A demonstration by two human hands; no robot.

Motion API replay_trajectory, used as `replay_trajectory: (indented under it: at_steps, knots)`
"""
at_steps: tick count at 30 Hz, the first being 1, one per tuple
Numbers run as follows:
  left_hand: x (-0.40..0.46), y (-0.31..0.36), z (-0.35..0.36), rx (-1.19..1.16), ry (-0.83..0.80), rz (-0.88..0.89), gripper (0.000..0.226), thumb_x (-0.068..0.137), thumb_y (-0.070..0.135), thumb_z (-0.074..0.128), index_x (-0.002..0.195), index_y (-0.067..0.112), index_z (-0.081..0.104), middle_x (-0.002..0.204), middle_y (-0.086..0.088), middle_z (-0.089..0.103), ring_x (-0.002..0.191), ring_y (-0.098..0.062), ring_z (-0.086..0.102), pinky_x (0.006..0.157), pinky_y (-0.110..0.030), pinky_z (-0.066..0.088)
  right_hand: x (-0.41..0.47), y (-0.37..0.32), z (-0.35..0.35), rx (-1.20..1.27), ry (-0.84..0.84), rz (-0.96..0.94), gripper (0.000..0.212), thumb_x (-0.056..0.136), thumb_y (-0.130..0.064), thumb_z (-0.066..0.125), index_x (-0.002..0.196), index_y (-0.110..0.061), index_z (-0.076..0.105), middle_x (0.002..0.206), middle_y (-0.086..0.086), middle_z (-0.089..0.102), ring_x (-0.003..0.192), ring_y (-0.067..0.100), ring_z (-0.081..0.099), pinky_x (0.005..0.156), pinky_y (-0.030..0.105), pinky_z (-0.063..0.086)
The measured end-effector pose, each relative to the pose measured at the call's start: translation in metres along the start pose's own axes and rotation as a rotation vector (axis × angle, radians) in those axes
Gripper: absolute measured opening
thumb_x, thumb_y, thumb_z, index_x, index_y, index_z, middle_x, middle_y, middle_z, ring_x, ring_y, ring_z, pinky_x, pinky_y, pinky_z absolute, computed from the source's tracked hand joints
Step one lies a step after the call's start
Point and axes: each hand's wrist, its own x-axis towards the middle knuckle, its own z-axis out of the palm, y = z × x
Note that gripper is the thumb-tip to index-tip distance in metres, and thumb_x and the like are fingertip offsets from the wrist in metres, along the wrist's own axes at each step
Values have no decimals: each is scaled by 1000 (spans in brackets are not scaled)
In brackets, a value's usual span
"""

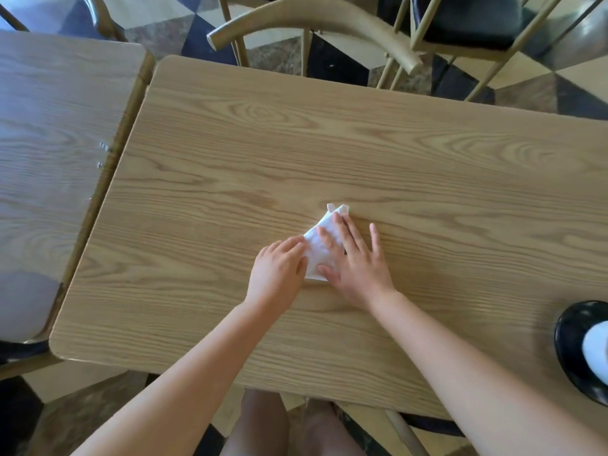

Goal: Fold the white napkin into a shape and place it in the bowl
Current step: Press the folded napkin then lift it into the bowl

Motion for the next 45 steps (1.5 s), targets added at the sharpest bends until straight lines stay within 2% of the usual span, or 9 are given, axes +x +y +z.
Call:
replay_trajectory:
  at_steps: [4, 9, 15, 19, 25, 28, 31, 35, 45]
  knots:
    - [36, 20, -16, -137, -123, -337, 24, 89, 12, 46, 107, 7, 61, 108, -13, 59, 102, -33, 52, 81, -35, 41, -14, -24, -1, 225, 43, 103, 58, 88, -36, 30, 142, -14, 32, 150, 16, 29, 139, 27, 28, 103, 58, 30]
    - [52, 25, -25, -180, -358, -393, 31, 87, 8, 40, 57, 14, 34, 58, 1, 39, 56, -19, 35, 47, -29, 23, -15, -31, -4, 435, 40, 116, 59, 94, -13, 42, 147, -12, 16, 157, 10, 3, 145, 22, 1, 113, 39, 20]
    - [46, 37, -30, -293, -396, -421, 12, 86, 15, 47, 75, 16, 54, 73, -5, 49, 66, -19, 41, 58, -29, 30, -25, -19, -18, 647, -9, 121, 61, 93, -5, 44, 147, -11, 16, 157, 12, 5, 144, 25, 4, 115, 31, 11]
    - [35, 57, -34, -492, -307, -434, 10, 87, 14, 53, 82, 10, 61, 73, 1, 57, 64, -15, 49, 55, -24, 36, -37, -4, -27, 772, 40, 204, 59, 89, -9, 46, 145, -17, 26, 150, 18, 26, 135, 33, 28, 110, 42, 28]
    - [13, 90, -47, -931, -315, -542, 9, 88, 6, 52, 93, 10, 58, 69, 1, 52, 56, -12, 48, 49, -20, 39, -67, 21, -65, 933, 38, 429, 47, 94, -19, 48, 139, -16, 37, 129, 4, 55, 116, 21, 53, 86, 27, 39]
    - [7, 105, -56, -1040, -369, -508, 11, 89, 4, 51, 96, 9, 57, 66, 1, 52, 43, -5, 50, 49, -22, 42, -81, 27, -83, 1052, 65, 559, 32, 92, -21, 52, 123, -12, 52, 99, 6, 65, 71, 8, 67, 65, 23, 50]
    - [6, 115, -67, -1097, -472, -452, 16, 88, 0, 53, 101, 9, 56, 72, 0, 59, 49, -5, 58, 48, -22, 47, -98, 29, -100, 1168, 143, 638, 16, 89, -11, 52, 104, -14, 57, 86, 7, 63, 43, -5, 57, 44, 11, 43]
    - [-1, 126, -82, -1110, -675, -290, 30, 88, -7, 51, 109, 14, 57, 93, -2, 66, 82, -14, 66, 65, -32, 57, -129, 25, -124, 1281, 281, 759, 19, 86, -3, 51, 101, -9, 60, 79, 5, 62, 57, 13, 61, 61, 29, 55]
    - [-62, 197, -94, -816, -927, 81, 59, 87, -2, 56, 131, 33, 39, 100, -4, 59, 89, -14, 64, 80, -35, 56, -244, 22, -157, 1394, 561, 853, 11, 86, -11, 58, 96, -15, 62, 83, 2, 65, 68, 13, 64, 66, 25, 58]
